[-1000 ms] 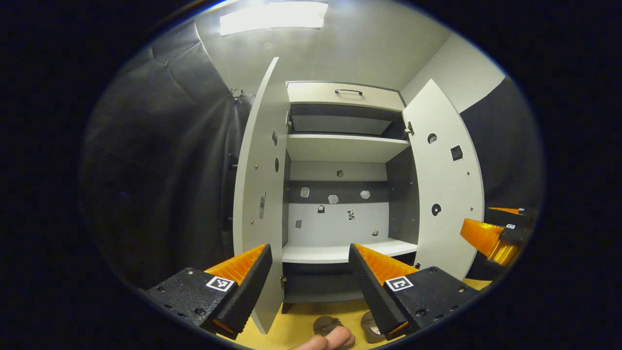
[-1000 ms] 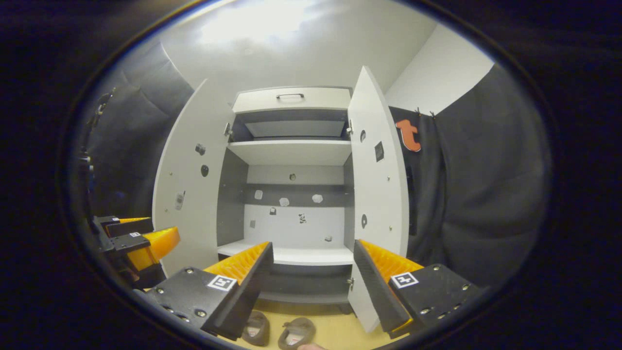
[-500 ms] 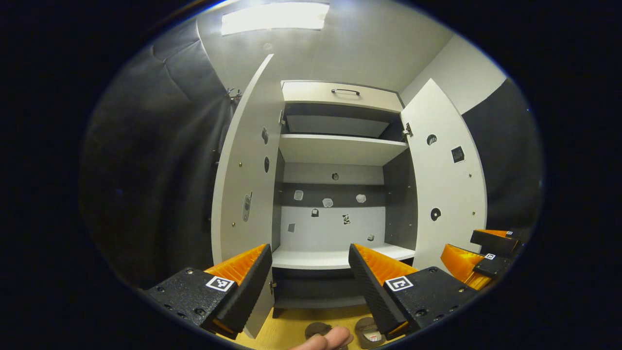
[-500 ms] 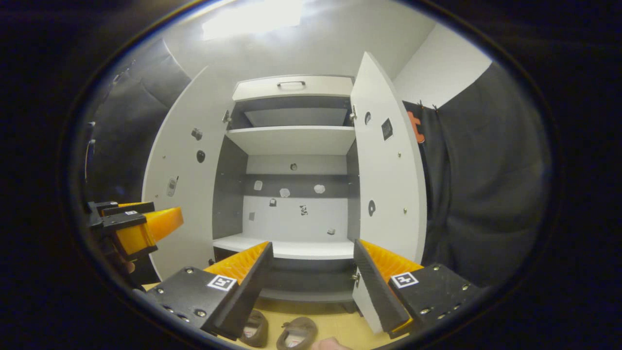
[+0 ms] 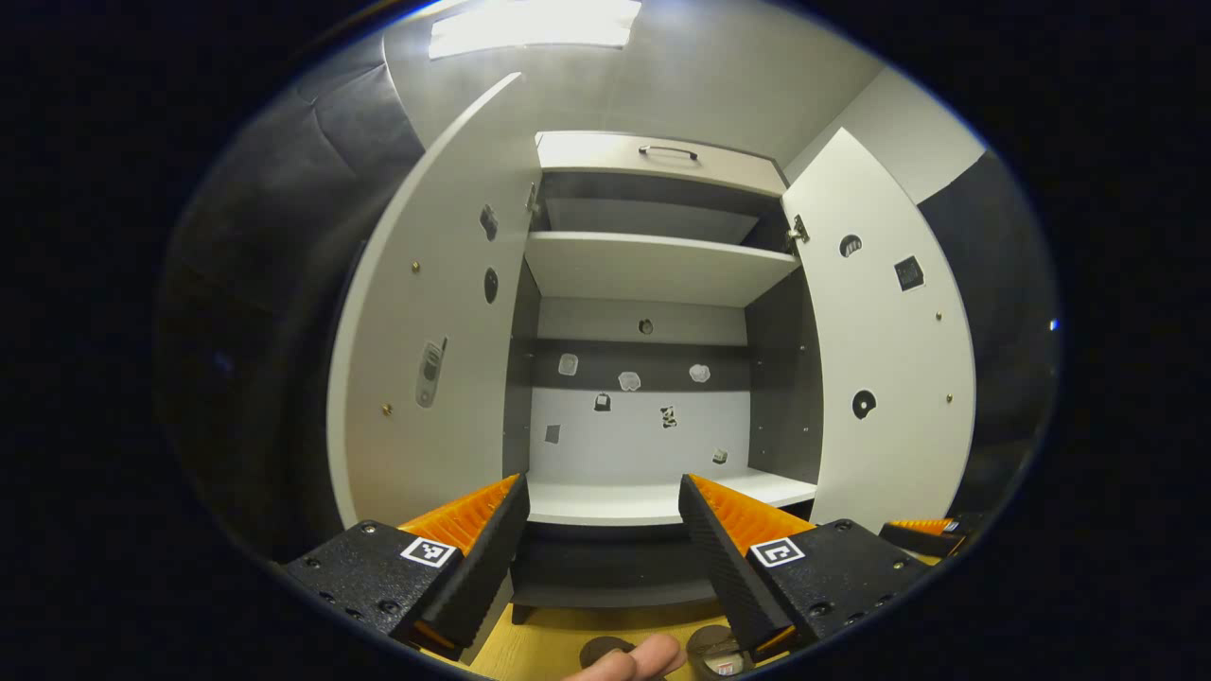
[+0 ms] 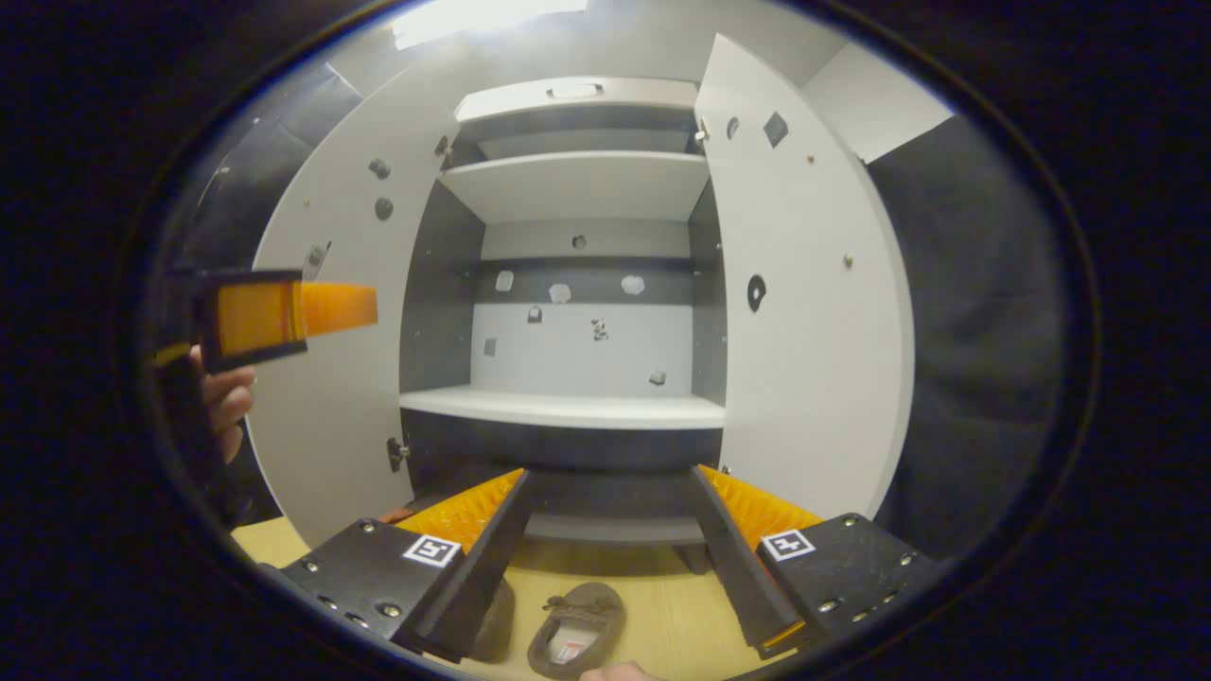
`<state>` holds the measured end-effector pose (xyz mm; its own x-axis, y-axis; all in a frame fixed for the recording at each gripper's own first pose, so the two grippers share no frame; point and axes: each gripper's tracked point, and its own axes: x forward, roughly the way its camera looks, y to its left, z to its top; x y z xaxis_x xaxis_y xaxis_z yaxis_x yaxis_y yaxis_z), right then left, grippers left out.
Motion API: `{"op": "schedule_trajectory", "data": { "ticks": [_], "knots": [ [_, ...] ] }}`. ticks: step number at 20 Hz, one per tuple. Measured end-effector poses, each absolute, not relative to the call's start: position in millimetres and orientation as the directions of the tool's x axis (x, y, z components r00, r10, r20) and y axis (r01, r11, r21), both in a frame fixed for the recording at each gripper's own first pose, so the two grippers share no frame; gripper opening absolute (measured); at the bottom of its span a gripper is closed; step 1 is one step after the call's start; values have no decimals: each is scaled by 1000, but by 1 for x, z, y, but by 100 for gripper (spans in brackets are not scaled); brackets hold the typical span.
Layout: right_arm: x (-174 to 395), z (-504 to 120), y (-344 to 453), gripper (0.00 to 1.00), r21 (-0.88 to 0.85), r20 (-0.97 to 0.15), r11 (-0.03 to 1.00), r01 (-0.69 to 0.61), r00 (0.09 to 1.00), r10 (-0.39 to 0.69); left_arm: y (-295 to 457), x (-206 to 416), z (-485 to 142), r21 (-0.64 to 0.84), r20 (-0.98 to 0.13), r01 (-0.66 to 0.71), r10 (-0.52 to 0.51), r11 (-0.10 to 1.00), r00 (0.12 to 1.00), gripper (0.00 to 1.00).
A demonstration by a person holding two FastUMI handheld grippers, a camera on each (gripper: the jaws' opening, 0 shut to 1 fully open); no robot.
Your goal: Grab one shoe with the right hand and put it into the shoe cabinet, grab the other shoe with the left hand and put it into the shoe cabinet; then close the right door with the right hand and the left door with the left hand.
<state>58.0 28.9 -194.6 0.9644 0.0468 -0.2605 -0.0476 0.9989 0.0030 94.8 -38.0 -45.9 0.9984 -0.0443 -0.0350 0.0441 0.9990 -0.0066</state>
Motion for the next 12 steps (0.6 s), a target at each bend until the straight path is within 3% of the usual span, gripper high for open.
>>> {"op": "schedule_trajectory", "data": {
  "ticks": [4,8,9,11,12],
  "knots": [
    [48,-283,38,96,44,-435,998,-51,898,65,-40,116,-56,13,-38,42,-41,999,998,97],
    [25,-362,56,100,87,-607,994,-59,789,100,-34,132,-67,13,-64,29,-28,1000,998,97],
    [20,-380,56,96,70,-645,996,-52,759,85,-33,135,-71,16,-71,29,-28,999,997,97],
    [15,-406,62,99,77,-696,996,-47,712,88,-34,139,-74,30,-76,44,-41,999,996,97],
    [12,-416,70,91,96,-719,994,-45,687,101,-35,141,-75,31,-78,51,-48,998,996,97]
  ]
}}
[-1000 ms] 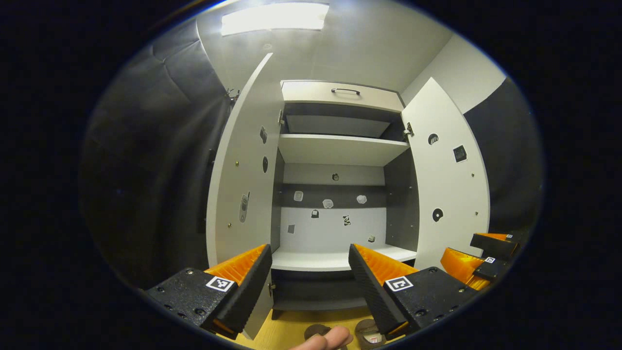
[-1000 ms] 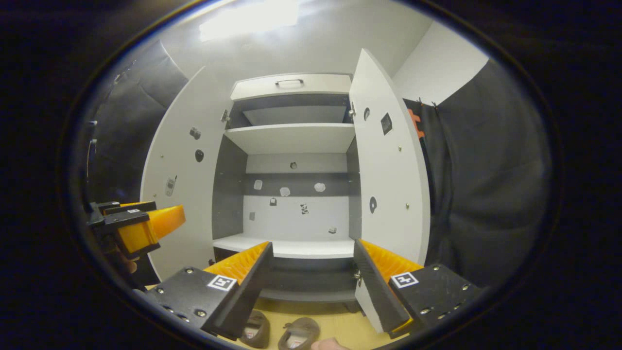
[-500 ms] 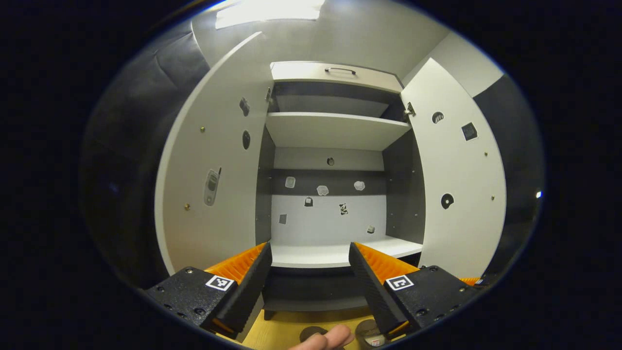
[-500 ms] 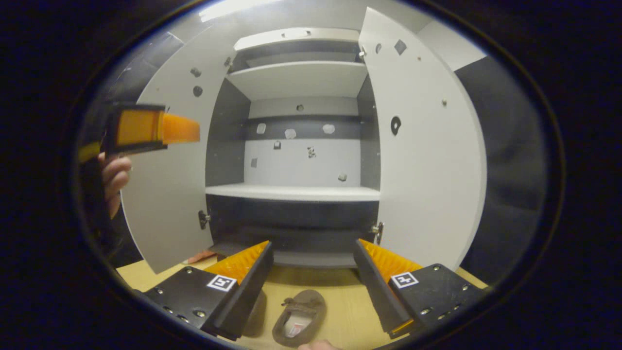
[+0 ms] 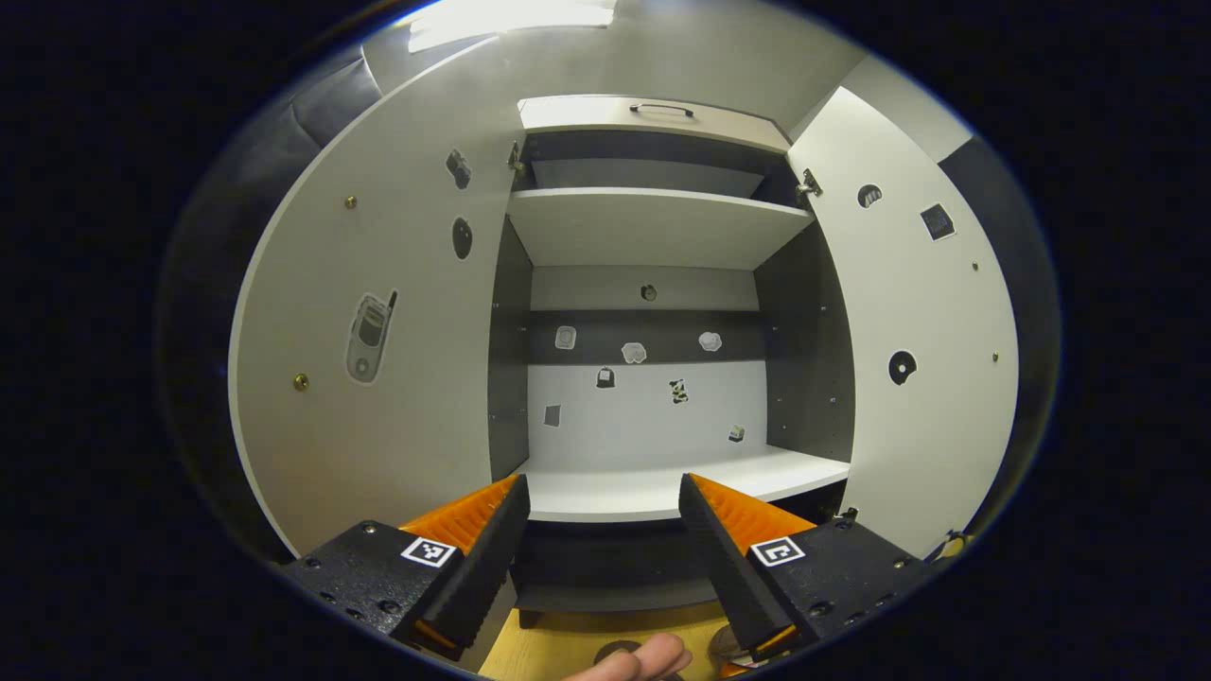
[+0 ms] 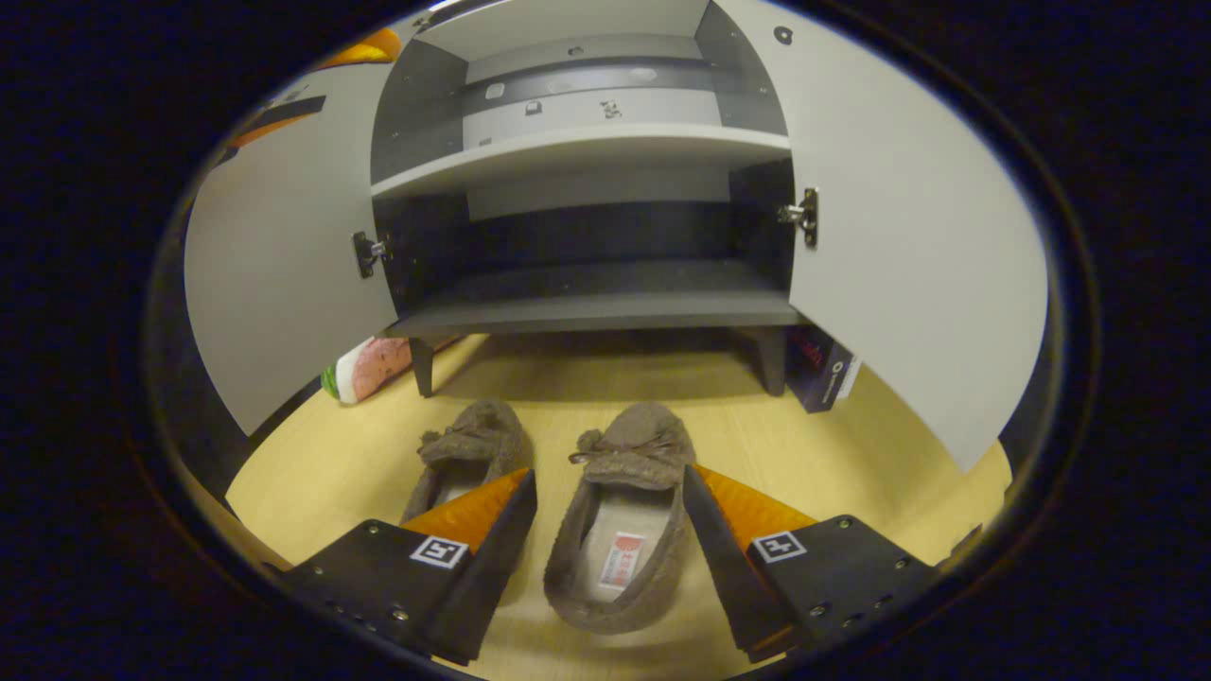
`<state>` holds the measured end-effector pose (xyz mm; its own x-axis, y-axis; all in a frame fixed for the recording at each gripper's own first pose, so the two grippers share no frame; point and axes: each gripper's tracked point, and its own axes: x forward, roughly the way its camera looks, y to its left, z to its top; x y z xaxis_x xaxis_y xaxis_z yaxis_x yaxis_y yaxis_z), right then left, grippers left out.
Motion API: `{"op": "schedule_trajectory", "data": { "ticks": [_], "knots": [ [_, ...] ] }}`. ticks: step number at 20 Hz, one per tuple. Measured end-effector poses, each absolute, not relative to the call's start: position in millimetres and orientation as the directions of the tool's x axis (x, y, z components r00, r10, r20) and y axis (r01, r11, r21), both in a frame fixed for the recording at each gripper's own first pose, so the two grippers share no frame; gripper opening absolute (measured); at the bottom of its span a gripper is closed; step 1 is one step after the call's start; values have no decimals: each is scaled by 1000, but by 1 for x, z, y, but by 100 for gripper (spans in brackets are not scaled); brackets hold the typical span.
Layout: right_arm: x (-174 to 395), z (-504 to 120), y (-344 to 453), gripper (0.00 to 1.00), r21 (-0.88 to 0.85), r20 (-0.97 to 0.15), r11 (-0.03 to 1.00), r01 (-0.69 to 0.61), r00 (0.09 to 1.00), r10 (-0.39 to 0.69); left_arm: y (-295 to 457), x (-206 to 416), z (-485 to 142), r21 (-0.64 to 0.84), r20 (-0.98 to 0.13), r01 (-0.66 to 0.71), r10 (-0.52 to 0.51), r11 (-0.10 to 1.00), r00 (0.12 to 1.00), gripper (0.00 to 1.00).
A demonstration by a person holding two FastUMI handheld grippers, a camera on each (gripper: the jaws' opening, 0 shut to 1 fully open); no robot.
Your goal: Grab one shoe with the right hand and put it into the shoe cabinet, grab the other shoe with the left hand and put it into the shoe cabinet; then close the right door with the right hand and the left door with the left hand.
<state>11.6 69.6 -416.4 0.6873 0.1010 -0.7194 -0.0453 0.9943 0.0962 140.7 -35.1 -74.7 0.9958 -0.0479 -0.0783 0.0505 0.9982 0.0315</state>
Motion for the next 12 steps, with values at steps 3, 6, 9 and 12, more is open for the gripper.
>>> {"op": "schedule_trajectory", "data": {
  "ticks": [3,6,9,12],
  "knots": [
    [13,-436,77,92,109,-757,993,-55,642,118,-35,146,-77,21,-82,77,-75,997,994,96],
    [20,-445,83,67,122,-773,991,-47,622,125,-22,153,-82,-6,-103,67,-68,998,992,96],
    [20,-460,100,63,148,-792,986,-77,588,165,-12,163,-89,-16,-118,53,-55,998,991,96],
    [34,-467,87,36,103,-786,994,-33,610,102,-3,173,-100,-20,-148,29,-32,999,988,96]
  ]
}}
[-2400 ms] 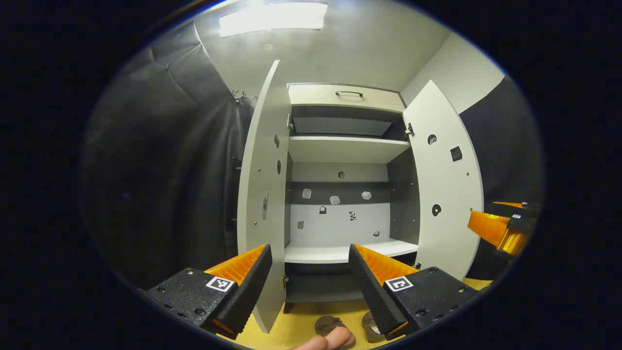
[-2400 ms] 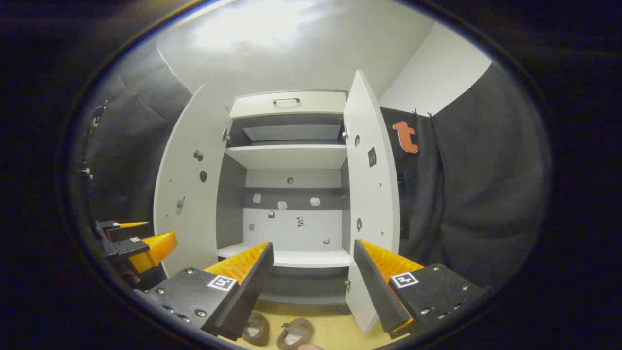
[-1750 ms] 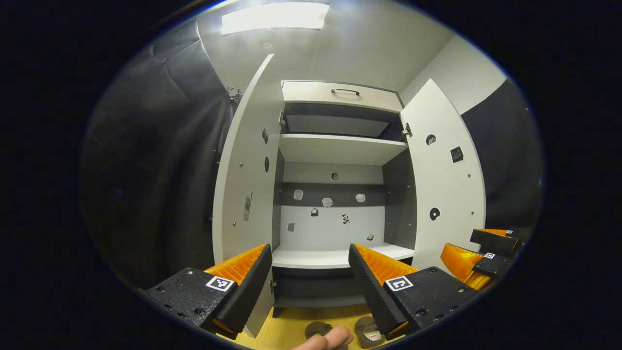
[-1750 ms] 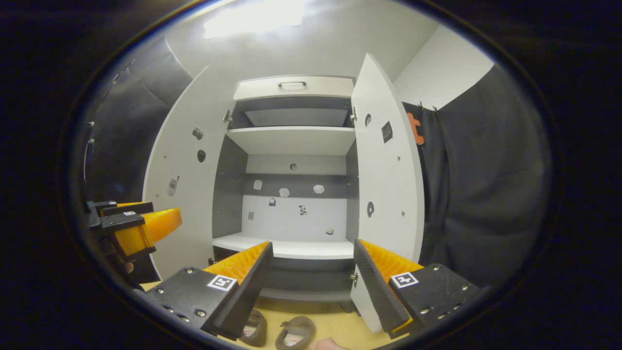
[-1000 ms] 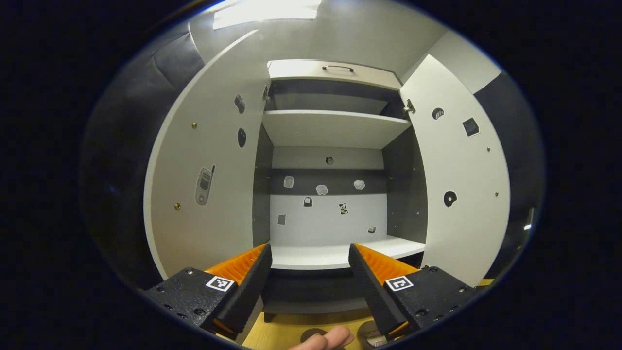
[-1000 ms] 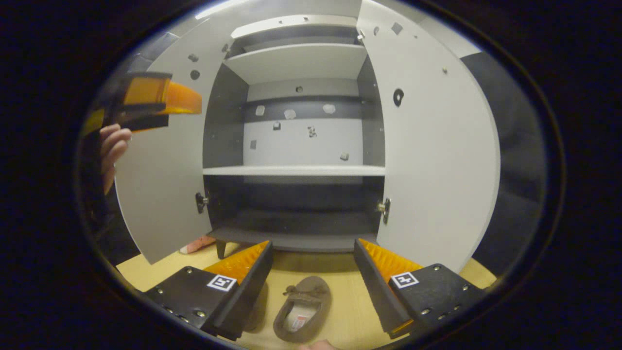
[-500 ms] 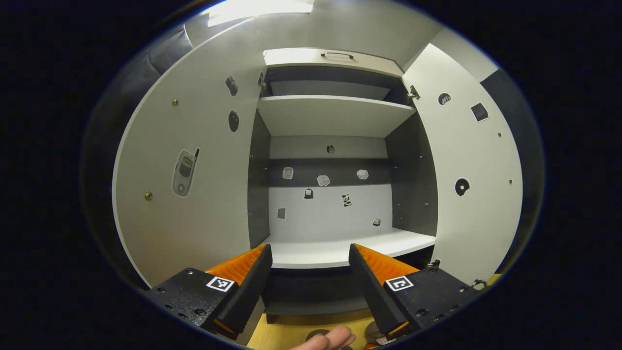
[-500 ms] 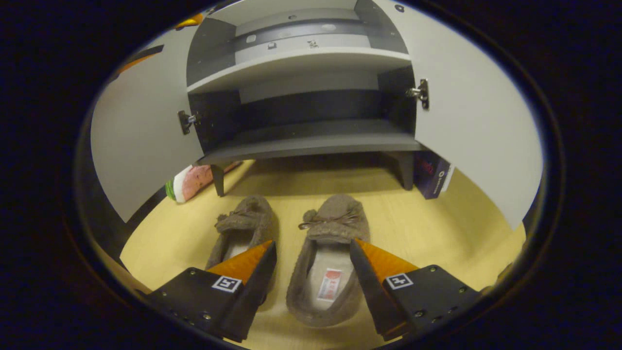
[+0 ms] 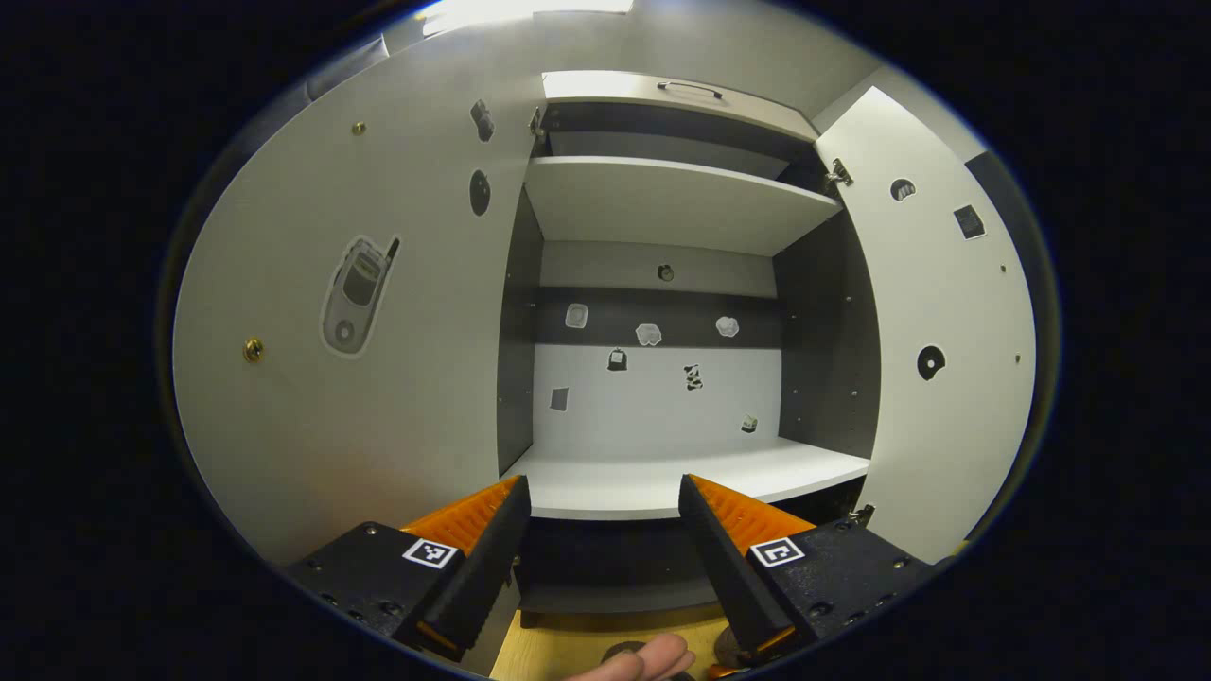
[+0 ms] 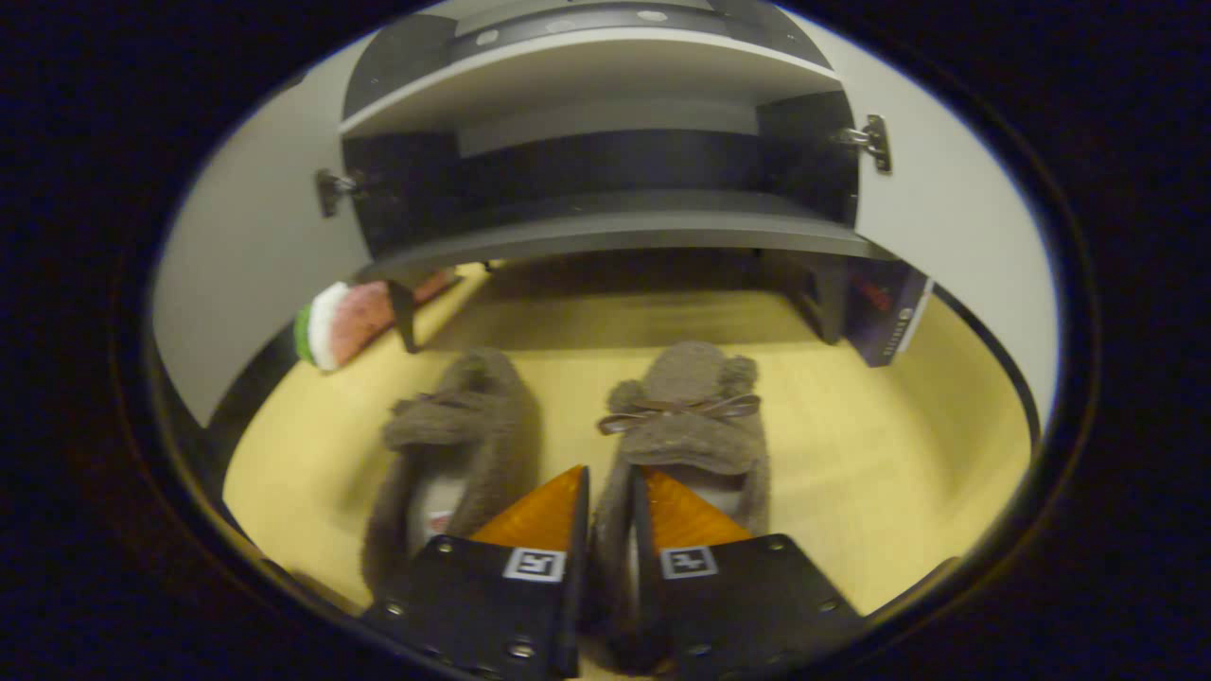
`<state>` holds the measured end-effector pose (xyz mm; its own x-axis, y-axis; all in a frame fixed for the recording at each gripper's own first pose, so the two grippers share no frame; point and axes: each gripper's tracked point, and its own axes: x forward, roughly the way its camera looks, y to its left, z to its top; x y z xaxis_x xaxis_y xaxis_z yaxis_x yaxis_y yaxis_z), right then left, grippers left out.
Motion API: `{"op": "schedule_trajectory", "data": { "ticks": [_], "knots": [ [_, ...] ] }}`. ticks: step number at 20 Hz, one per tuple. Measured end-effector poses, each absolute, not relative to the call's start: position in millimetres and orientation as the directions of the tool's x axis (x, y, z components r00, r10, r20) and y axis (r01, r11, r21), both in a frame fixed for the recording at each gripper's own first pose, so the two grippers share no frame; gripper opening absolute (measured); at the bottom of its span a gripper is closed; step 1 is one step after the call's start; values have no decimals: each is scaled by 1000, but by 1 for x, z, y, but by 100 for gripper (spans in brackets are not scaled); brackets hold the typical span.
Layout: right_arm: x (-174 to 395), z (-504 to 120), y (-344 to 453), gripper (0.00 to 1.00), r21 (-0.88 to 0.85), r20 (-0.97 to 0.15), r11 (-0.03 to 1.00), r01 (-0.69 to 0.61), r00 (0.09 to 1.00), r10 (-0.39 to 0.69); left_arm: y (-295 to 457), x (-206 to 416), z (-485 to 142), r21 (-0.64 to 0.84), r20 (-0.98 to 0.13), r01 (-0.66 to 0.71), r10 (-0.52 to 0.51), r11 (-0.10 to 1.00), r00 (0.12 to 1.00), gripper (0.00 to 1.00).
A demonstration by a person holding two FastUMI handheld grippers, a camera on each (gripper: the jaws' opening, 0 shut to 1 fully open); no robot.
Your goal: Grab one shoe with the right hand and put it into the shoe cabinet, grab the other shoe with the left hand and put it into the shoe cabinet; then close the right door with the right hand and the left door with the left hand.
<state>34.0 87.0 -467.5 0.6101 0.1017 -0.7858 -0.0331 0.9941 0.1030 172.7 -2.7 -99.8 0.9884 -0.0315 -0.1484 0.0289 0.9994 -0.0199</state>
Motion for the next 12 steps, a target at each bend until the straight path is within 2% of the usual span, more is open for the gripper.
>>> {"op": "schedule_trajectory", "data": {
  "ticks": [1,2,4,10,12],
  "knots": [
    [42,-475,88,14,107,-780,994,-34,616,105,-2,175,-103,-23,-156,27,-30,999,987,97],
    [42,-473,86,20,126,-771,991,-42,625,124,0,177,-105,-25,-164,24,-28,999,986,97],
    [44,-469,90,1,159,-755,984,-85,631,176,3,181,-109,-31,-175,16,-22,999,984,97],
    [69,-404,82,1,245,-622,964,-106,746,240,1,181,-108,-40,-170,34,-41,999,985,97],
    [79,-377,70,1,186,-578,975,-121,789,208,4,182,-108,-50,-171,32,-40,998,984,97]
  ]
}}
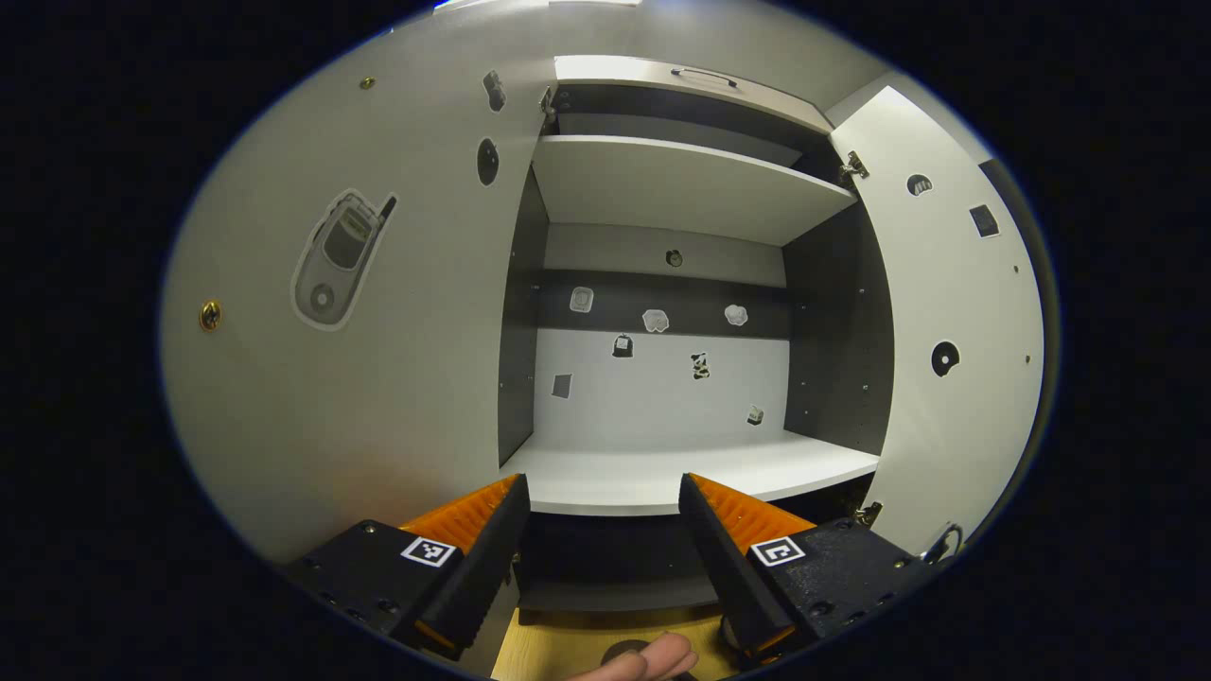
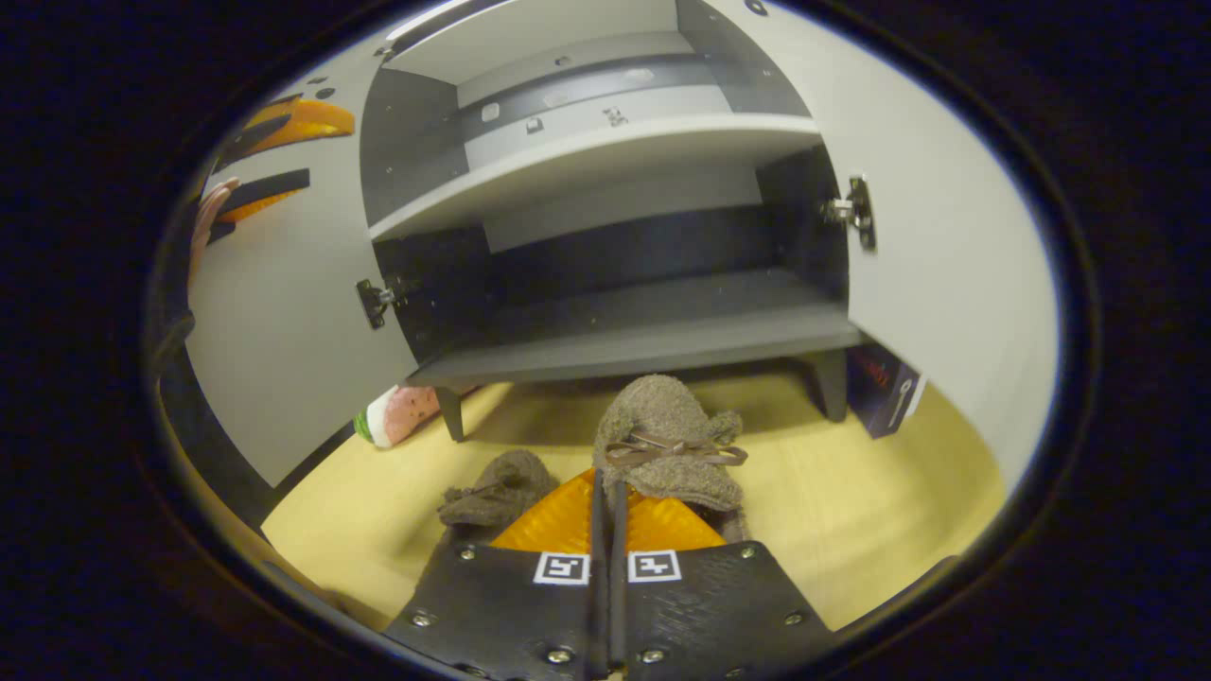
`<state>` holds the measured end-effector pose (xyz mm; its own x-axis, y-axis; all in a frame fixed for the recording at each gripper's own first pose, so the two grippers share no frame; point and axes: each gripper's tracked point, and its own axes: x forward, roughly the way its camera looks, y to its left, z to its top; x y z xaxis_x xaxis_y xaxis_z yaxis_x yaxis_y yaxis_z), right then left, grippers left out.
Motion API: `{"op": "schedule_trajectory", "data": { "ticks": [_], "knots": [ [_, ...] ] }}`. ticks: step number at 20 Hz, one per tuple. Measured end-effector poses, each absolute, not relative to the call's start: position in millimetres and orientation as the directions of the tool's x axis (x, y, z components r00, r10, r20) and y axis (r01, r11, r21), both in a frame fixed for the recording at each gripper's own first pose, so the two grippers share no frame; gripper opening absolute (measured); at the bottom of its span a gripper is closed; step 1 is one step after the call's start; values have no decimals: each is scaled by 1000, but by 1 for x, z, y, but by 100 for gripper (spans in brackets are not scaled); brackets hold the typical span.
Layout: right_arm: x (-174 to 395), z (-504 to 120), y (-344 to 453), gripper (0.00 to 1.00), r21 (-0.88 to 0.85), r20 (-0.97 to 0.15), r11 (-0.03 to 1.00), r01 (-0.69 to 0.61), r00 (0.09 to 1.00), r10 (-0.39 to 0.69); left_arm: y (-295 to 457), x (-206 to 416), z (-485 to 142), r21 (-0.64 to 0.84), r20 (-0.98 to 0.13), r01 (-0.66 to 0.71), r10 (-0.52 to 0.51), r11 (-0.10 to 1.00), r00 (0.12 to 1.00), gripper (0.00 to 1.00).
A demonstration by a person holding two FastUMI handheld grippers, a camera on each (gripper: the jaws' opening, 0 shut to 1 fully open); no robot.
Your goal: Grab one shoe with the right hand and put it into the shoe cabinet, grab the other shoe with the left hand and put it into the shoe cabinet; then close the right door with the right hand and the left door with the left hand.
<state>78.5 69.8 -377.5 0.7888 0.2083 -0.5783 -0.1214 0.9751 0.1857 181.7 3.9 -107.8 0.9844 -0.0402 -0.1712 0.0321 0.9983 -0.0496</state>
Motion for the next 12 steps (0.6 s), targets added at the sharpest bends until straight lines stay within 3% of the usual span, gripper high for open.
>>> {"op": "schedule_trajectory", "data": {
  "ticks": [4,12],
  "knots": [
    [91,-313,55,1,93,-491,983,-158,851,184,6,182,-109,-46,-174,27,-35,999,984,95],
    [134,-149,61,1,104,-306,968,-228,919,249,-10,177,-106,-27,-163,72,-75,997,984,97]
  ]
}}
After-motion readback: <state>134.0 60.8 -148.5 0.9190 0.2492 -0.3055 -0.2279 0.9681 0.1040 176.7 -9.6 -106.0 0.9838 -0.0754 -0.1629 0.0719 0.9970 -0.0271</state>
